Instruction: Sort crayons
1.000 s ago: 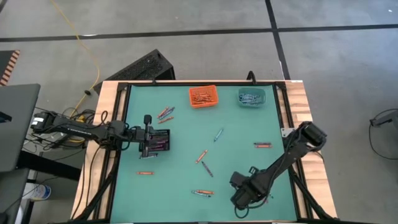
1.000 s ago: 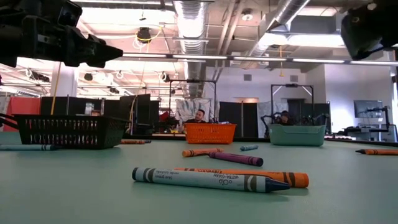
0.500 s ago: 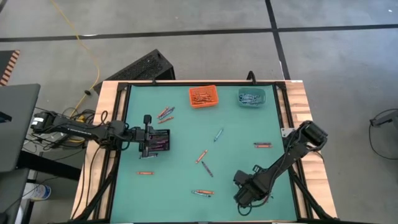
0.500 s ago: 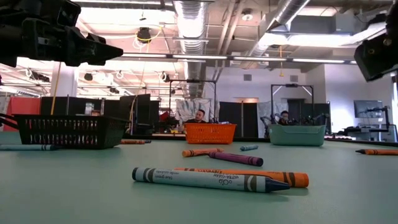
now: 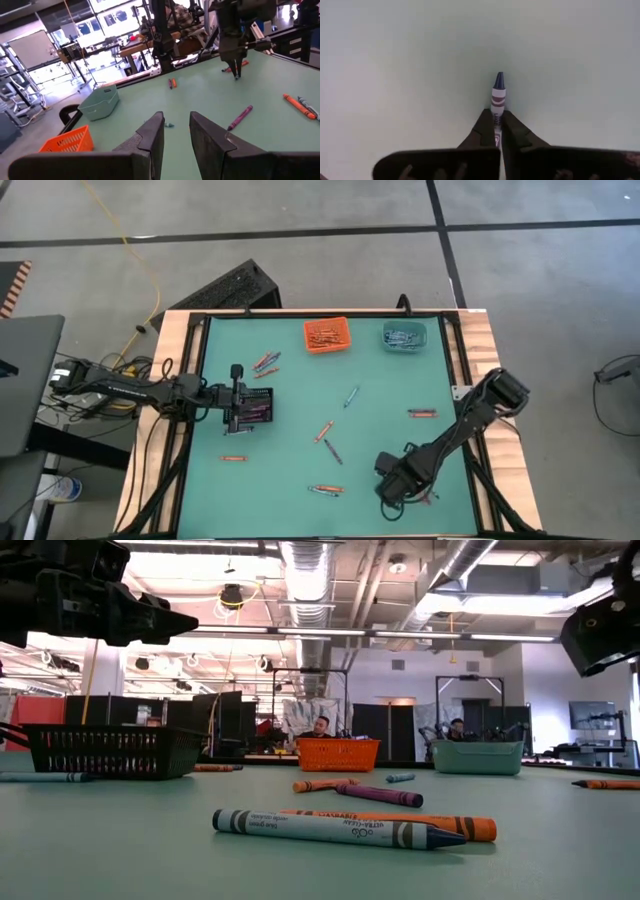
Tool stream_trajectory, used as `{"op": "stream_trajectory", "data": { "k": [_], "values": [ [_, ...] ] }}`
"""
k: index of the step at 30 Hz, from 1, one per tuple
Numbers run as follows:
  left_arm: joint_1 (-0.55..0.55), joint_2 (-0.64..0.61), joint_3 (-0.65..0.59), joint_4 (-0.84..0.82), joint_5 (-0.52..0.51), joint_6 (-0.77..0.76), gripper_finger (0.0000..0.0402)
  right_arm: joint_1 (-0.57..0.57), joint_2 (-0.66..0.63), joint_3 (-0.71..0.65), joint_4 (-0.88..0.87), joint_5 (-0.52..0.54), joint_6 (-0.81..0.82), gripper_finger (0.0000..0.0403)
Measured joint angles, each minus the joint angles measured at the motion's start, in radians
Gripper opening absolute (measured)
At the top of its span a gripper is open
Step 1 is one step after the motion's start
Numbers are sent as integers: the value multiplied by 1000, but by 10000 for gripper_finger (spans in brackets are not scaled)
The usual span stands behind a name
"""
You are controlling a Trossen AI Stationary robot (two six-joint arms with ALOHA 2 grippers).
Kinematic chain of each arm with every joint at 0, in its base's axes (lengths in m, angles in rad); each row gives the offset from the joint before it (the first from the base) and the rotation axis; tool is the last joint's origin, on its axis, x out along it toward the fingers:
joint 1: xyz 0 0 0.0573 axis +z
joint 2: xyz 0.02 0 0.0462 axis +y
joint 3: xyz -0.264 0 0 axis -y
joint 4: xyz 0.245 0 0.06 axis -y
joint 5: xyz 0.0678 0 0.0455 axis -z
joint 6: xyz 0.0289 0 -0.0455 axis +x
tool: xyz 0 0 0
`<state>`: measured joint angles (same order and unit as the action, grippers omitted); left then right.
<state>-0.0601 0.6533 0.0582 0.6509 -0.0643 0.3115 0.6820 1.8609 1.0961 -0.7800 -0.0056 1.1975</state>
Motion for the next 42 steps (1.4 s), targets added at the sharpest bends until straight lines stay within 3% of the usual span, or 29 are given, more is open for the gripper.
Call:
{"op": "stream_trajectory", "data": {
  "k": [5, 13, 20, 25, 33, 37, 42],
  "values": [
    [0, 0, 0, -1, 0, 0, 82, -34, -48, -7, -4, -6, -27, 6],
    [0, 0, 0, -1, 0, 0, 82, -106, -252, -8, 23, 294, -153, 3],
    [0, 0, 0, -1, 0, 0, 82, -253, -417, -6, 18, 478, -458, 2],
    [0, 0, 0, -1, 0, 0, 82, -454, -461, -4, -27, 502, -735, 2],
    [0, 0, 0, -5, -2, 0, 82, -834, -397, -5, -59, 505, -1334, 2],
    [0, 0, 0, -5, -21, 9, 82, -1002, -363, -5, -52, 505, -1500, 2],
    [0, 0, 0, -5, -38, 21, 82, -1164, -324, -5, -55, 503, -1583, 2]
  ]
}}
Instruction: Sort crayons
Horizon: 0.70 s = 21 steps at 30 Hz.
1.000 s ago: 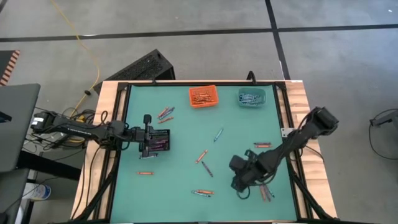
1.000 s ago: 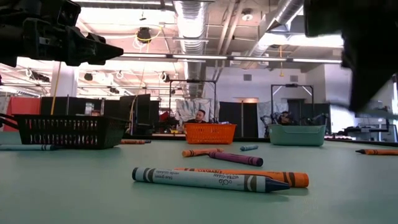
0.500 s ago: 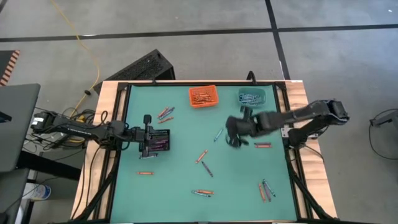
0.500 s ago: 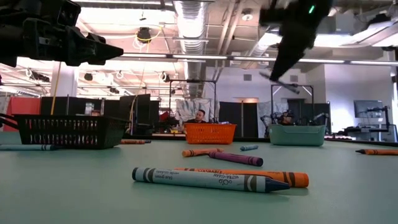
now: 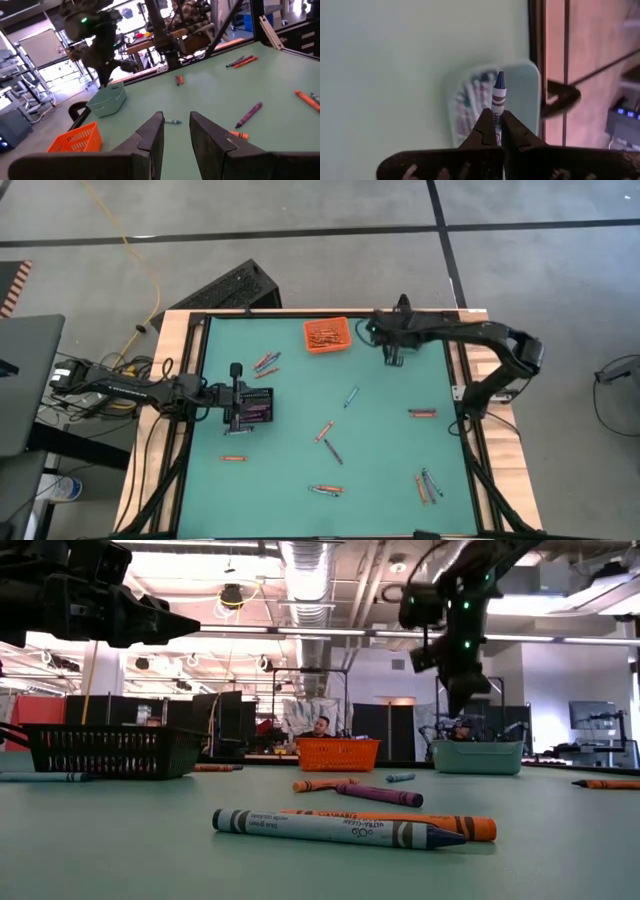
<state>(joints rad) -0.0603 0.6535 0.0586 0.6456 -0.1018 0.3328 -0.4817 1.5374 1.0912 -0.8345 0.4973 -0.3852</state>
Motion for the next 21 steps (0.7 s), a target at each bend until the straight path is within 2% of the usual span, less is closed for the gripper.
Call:
{"op": "stream_trajectory", "data": {
  "k": [7, 14, 21],
  "values": [
    [0, 0, 0, 0, 0, 3, 82, -114, 40, 0, -3, -2, -42, 21],
    [0, 0, 0, 2, -4, -4, 82, -118, 54, 1, -61, -3, -90, 46],
    [0, 0, 0, -17, -3, -105, 82, -109, 53, 3, -128, 5, -59, 67]
  ]
}}
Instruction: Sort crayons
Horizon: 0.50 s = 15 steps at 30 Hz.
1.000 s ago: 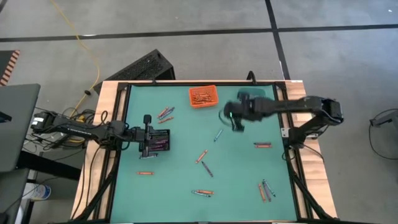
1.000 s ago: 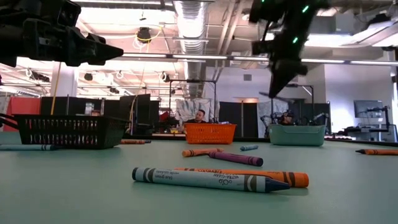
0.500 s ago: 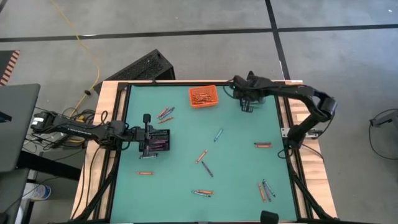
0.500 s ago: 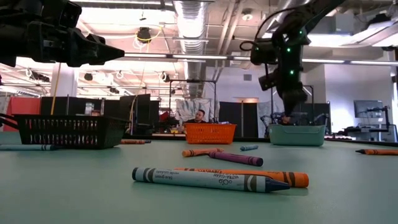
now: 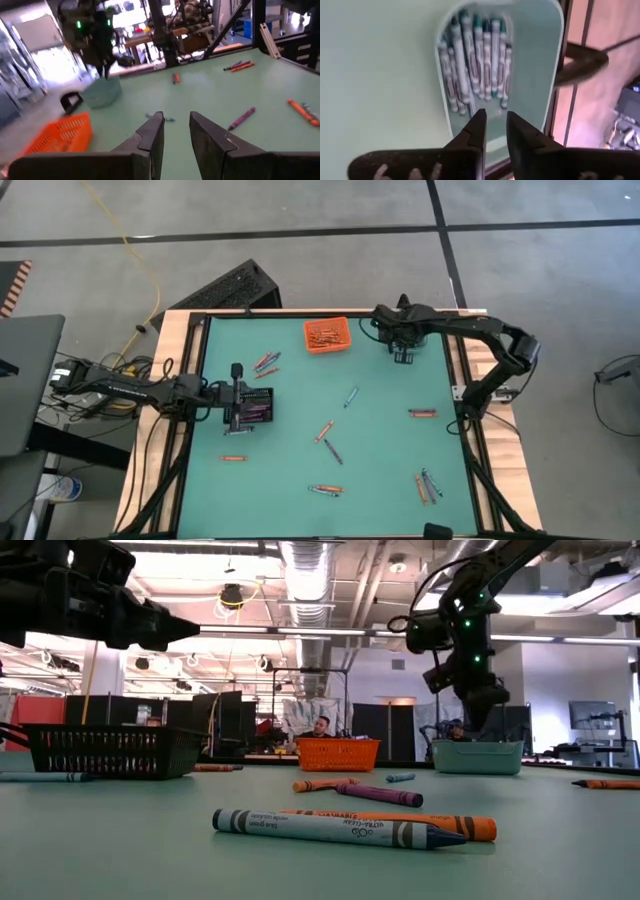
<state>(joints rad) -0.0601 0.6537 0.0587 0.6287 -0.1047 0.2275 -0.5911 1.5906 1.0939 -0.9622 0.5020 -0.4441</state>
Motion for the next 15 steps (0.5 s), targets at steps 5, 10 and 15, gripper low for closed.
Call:
{"op": "stream_trajectory", "data": {
  "k": [5, 10, 15],
  "values": [
    [0, 1, 0, -91, 15, -137, 82, 71, 0, 77, -94, 33, 154, 72],
    [0, 1, 0, -104, 24, -282, 82, 191, -1, 189, -164, -92, 358, 72],
    [-22, 1, 0, -81, 135, -365, 82, 380, -27, 214, -129, -234, 459, 72]
  ]
}}
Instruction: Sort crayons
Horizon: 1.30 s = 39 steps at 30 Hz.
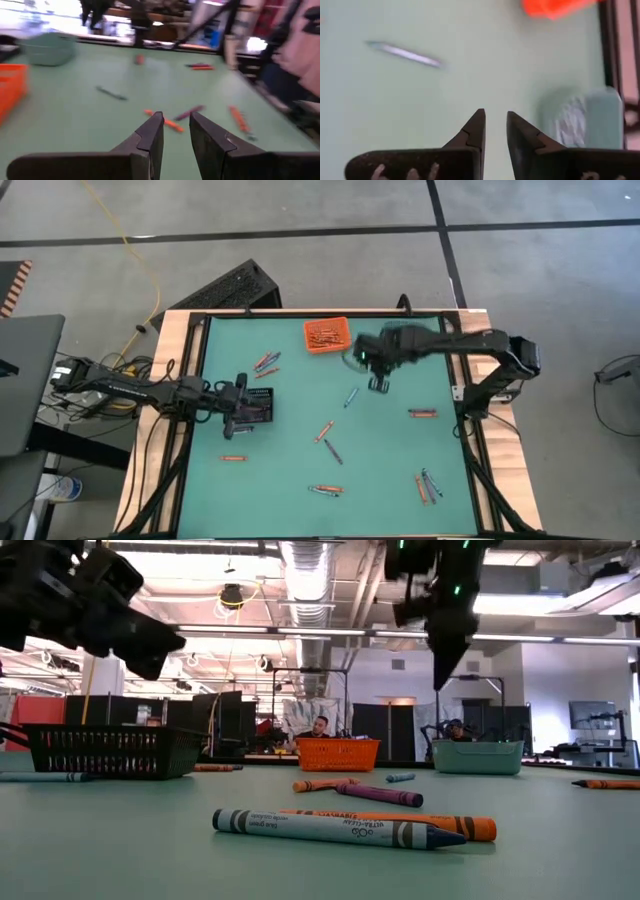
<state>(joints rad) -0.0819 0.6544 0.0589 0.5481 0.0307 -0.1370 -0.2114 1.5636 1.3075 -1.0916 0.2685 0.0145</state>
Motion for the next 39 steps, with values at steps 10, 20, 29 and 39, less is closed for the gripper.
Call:
{"op": "stream_trajectory", "data": {
  "k": [10, 20, 29, 39],
  "values": [
    [-224, 122, 168, -64, -156, 25, 82, 448, -80, -200, 343, 179, 72, 71],
    [-265, 523, 457, -184, -196, -11, 82, 720, -104, -497, 924, 230, 97, 70],
    [-202, 855, 732, -378, -214, -18, 82, 859, -103, -547, 1010, 333, 119, 69],
    [168, 937, 1098, -1068, -169, 101, 82, 961, -103, -547, 1008, 408, 49, 69]
  ]
}}
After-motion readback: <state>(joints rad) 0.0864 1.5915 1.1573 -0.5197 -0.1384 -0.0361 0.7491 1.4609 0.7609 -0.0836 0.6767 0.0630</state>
